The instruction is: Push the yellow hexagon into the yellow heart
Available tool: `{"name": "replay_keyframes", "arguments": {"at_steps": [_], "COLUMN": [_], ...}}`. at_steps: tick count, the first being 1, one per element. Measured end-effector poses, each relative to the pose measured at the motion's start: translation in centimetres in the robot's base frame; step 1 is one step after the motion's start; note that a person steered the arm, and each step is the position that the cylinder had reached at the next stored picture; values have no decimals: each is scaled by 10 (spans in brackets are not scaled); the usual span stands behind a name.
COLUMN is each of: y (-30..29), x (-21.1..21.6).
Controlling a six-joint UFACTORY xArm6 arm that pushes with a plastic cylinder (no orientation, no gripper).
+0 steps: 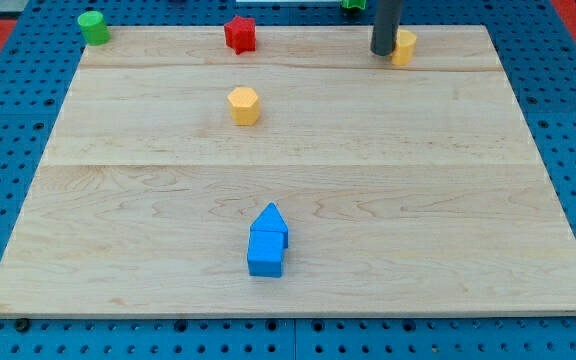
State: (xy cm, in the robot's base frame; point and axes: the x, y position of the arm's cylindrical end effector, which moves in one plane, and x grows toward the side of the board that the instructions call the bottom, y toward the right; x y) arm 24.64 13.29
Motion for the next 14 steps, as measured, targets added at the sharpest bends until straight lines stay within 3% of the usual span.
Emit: {"name": "replay_keyframes", "arguments": {"at_steps": [2,4,6,7,8,10,13,14], "y": [36,-16,-134,-192,-202,-298,-170,-186], "x": [-23,70,149,122,92,81,33,25]}}
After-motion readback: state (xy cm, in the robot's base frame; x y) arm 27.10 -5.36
